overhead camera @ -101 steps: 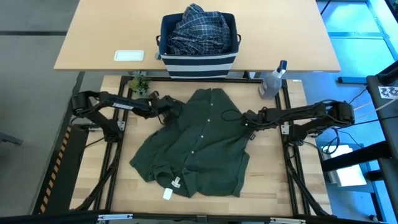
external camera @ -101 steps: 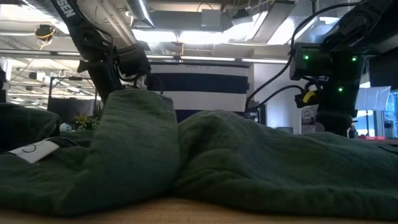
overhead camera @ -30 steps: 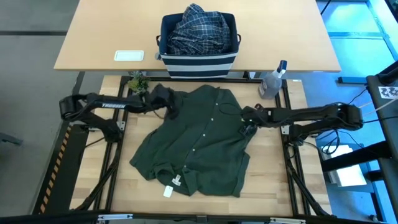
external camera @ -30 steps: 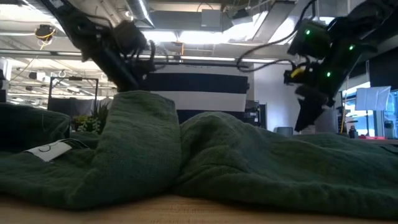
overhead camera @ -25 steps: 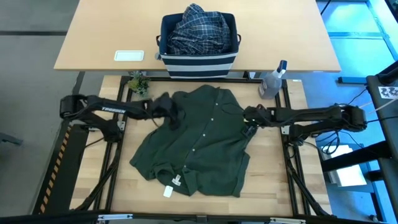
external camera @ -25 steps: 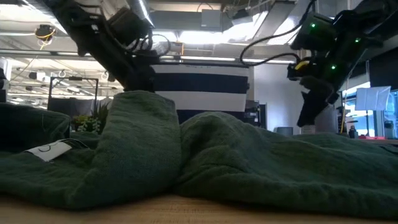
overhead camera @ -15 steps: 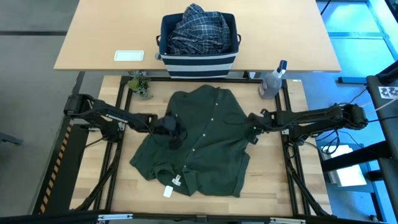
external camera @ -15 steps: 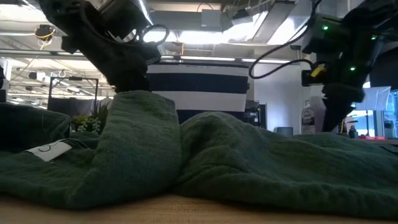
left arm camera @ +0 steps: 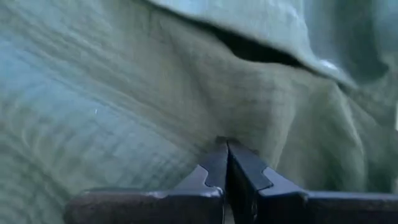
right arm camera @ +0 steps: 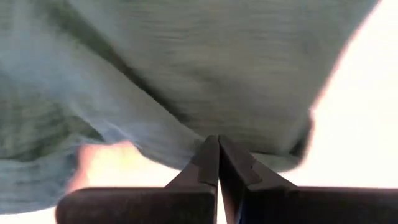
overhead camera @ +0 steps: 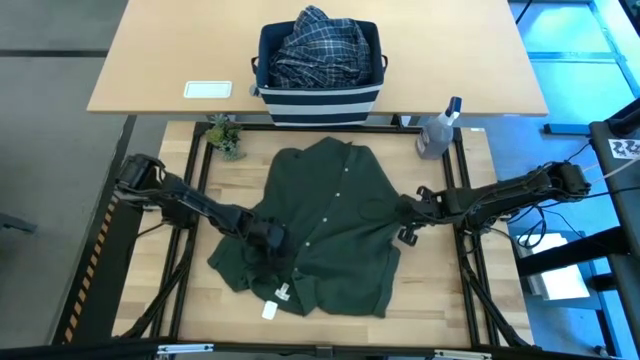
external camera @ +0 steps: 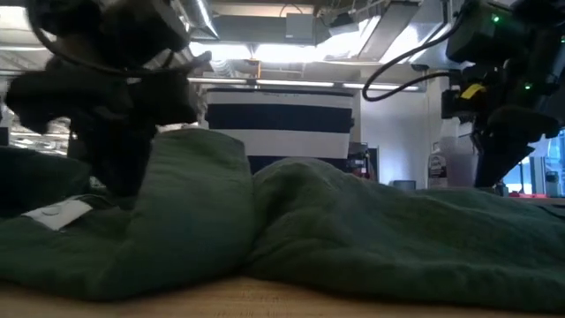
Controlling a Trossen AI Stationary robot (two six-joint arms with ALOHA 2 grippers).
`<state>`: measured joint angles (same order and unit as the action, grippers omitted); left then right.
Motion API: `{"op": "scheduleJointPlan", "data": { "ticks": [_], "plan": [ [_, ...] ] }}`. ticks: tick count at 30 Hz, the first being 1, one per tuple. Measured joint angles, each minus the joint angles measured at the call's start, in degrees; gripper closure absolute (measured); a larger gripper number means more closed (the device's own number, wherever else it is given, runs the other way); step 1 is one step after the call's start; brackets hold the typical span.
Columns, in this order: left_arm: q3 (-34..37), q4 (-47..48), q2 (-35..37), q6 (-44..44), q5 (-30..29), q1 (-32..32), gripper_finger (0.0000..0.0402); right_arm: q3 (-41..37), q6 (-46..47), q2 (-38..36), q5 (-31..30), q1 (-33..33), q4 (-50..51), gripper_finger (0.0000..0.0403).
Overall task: Fold Laundry from Bin
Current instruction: Fold the green polo shirt
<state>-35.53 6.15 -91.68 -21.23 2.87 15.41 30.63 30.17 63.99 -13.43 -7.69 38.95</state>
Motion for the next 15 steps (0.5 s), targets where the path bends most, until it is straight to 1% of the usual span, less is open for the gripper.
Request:
{"op": "scheduleJointPlan", "data": {
  "ticks": [4,7,10,15],
  "plan": [
    [-0.2,6.3,0.6,-1.1,1.2,2.9,0.0401,0.0,-0.3,0.0,-4.7,0.2,-0.1,0.0402],
    [-0.7,8.9,0.6,-1.7,0.2,3.8,0.0401,0.0,-0.6,0.0,-8.2,0.2,-0.1,0.0402],
    [-2.2,11.6,1.0,-1.7,-2.5,3.8,0.0401,0.0,-1.0,0.0,-9.6,0.2,-0.4,0.0402],
    [-6.9,15.4,4.6,3.6,-12.0,3.3,0.0402,0.0,-2.0,0.0,-8.4,0.2,-0.3,0.0402]
  ]
}}
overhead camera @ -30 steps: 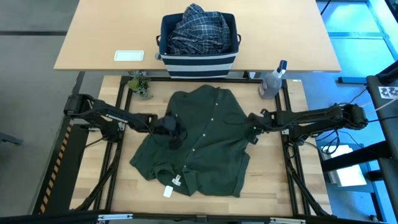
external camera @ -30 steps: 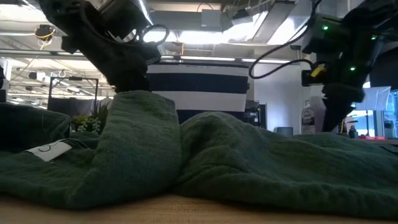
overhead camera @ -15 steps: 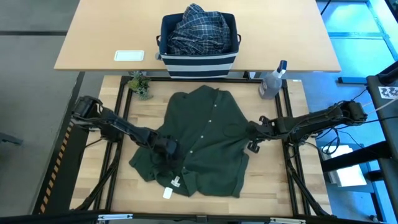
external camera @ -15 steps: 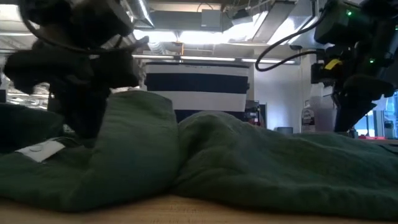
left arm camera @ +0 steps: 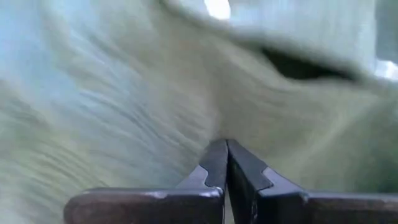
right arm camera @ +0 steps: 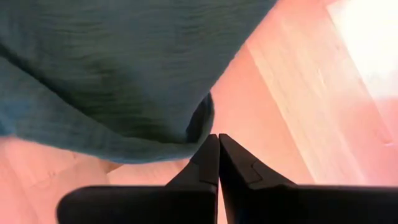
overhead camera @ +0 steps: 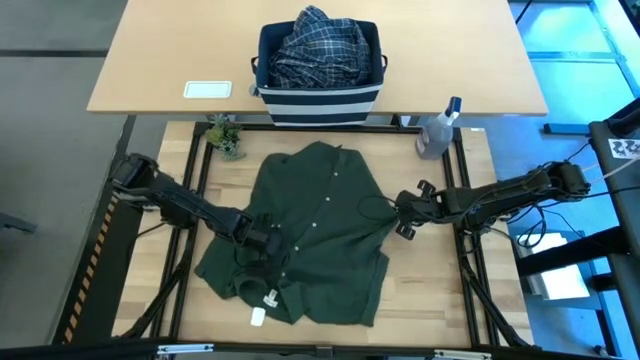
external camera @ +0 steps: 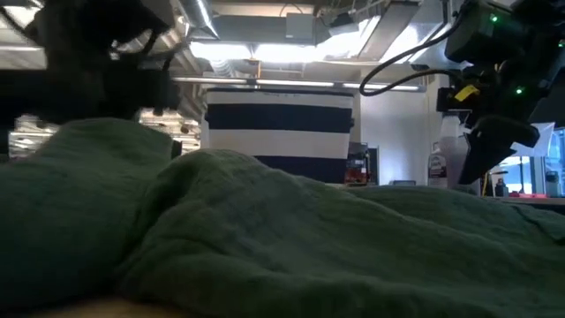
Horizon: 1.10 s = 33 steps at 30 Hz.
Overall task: Fold Laundry from Bin
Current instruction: Fold the green polo shirt
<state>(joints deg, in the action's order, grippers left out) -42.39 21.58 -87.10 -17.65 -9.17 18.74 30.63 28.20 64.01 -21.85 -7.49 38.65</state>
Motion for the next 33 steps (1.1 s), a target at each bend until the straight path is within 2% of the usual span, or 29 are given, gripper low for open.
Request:
{"op": "scheduleJointPlan", "data": {
  "ticks": [3,7,15,22,27,33],
  "plan": [
    [-3.6,-2.7,2.5,1.8,-4.0,0.0,0.0402,0.0,-0.2,0.0,0.4,0.0,-0.1,0.0402],
    [-5.2,-6.5,1.8,3.6,-3.3,0.2,0.0402,0.0,-1.4,0.0,0.4,0.0,-1.9,0.0402],
    [-5.5,-19.2,-3.2,3.2,2.0,3.9,0.0402,0.0,-3.2,0.0,-0.2,0.0,-4.9,0.0402],
    [-5.6,-24.9,-11.5,0.0,10.3,7.9,0.0402,0.0,-3.2,0.0,-2.2,0.0,-5.2,0.0402],
    [-5.7,-15.4,-14.0,-6.5,17.1,9.9,0.0401,0.0,-3.1,0.0,-2.2,0.0,-6.2,0.0402],
    [-6.1,5.6,-11.7,-11.9,20.2,11.8,0.0401,0.0,-3.2,0.0,-1.4,0.0,-5.9,0.0402]
  ]
}}
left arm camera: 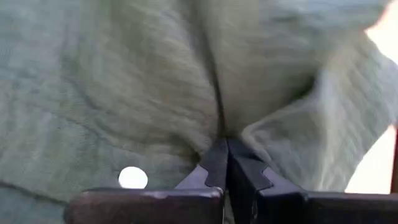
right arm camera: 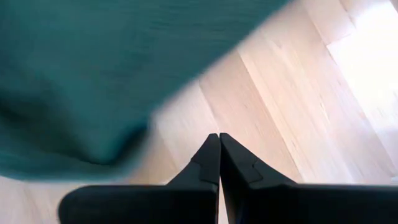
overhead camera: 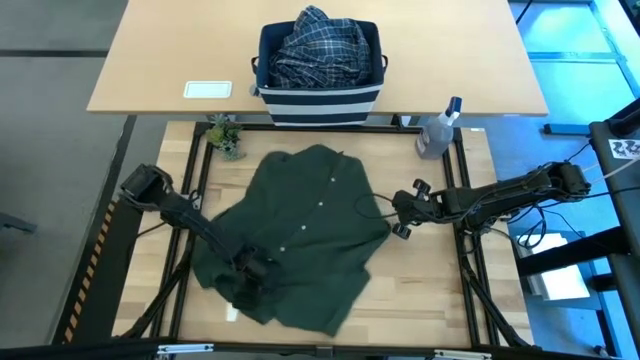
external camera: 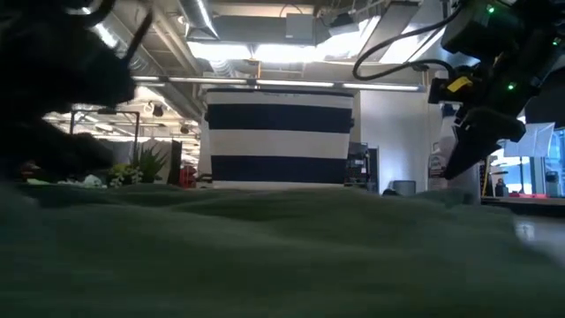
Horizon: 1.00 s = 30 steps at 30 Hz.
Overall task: Fold Laundry from Bin
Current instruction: Fold the green polo shirt
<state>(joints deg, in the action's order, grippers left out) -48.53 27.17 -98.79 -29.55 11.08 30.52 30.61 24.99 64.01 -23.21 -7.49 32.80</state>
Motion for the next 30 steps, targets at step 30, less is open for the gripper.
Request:
{"op": "scheduleJointPlan", "data": {
  "ticks": [30],
  "plan": [
    [0.6,-3.8,18.1,4.6,-28.2,-1.7,0.0402,-7.8,-24.2,14.8,17.3,-6.0,-38.0,0.0288]
  ]
}}
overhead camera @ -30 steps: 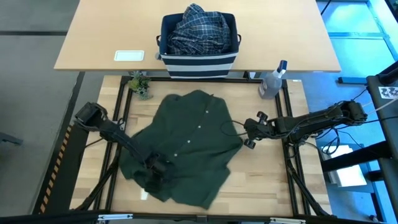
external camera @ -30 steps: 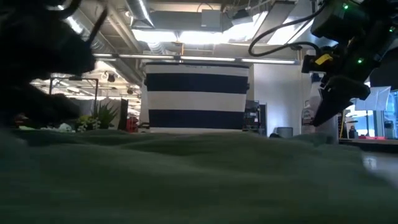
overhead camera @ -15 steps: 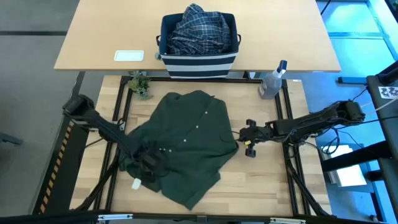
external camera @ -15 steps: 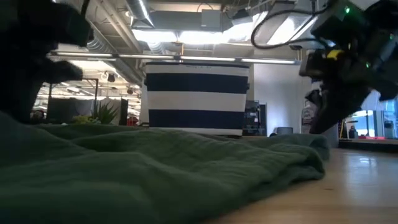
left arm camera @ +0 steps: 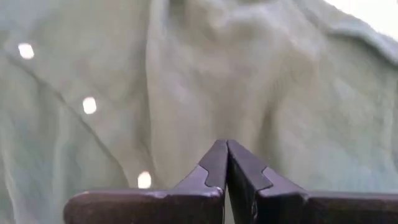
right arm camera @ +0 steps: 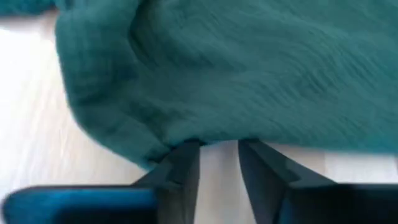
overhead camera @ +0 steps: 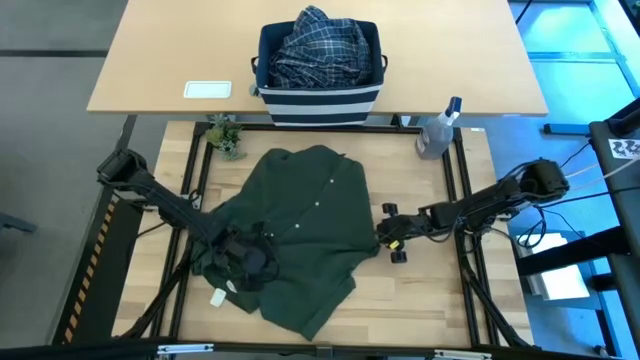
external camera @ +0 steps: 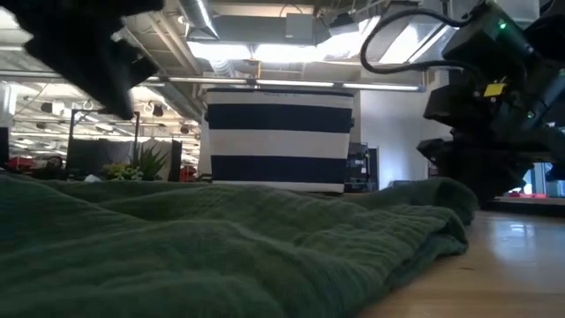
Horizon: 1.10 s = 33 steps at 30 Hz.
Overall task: Fold Laundry from Bin
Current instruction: Fold the green polo shirt
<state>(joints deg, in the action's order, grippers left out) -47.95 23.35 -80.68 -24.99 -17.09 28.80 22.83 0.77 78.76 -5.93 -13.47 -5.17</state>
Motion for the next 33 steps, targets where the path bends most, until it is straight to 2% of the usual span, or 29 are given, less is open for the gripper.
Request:
{"op": "scheduleJointPlan", "data": {
  "ticks": [6,12,19,28,33],
  "plan": [
    [0.0,-1.5,-0.1,1.8,-0.4,-3.3,0.0402,2.1,0.0,5.3,-0.1,-2.8,-5.3,0.0257],
    [-0.1,-1.9,-2.6,3.1,0.7,-5.9,0.0402,5.6,-1.2,7.4,-4.0,-3.9,-5.4,0.0256],
    [-0.1,-2.6,-9.1,3.6,5.7,-8.3,0.0402,8.4,-4.6,7.4,-11.1,-3.7,-5.0,0.0255],
    [-0.1,-8.9,-17.4,7.4,11.2,-12.2,0.0401,12.1,-5.3,7.4,-12.0,1.4,-5.1,0.0255],
    [-0.3,-8.9,-18.6,7.6,13.3,-13.2,0.0401,12.5,-3.0,7.4,-14.5,4.6,-5.2,0.0255]
  ]
}}
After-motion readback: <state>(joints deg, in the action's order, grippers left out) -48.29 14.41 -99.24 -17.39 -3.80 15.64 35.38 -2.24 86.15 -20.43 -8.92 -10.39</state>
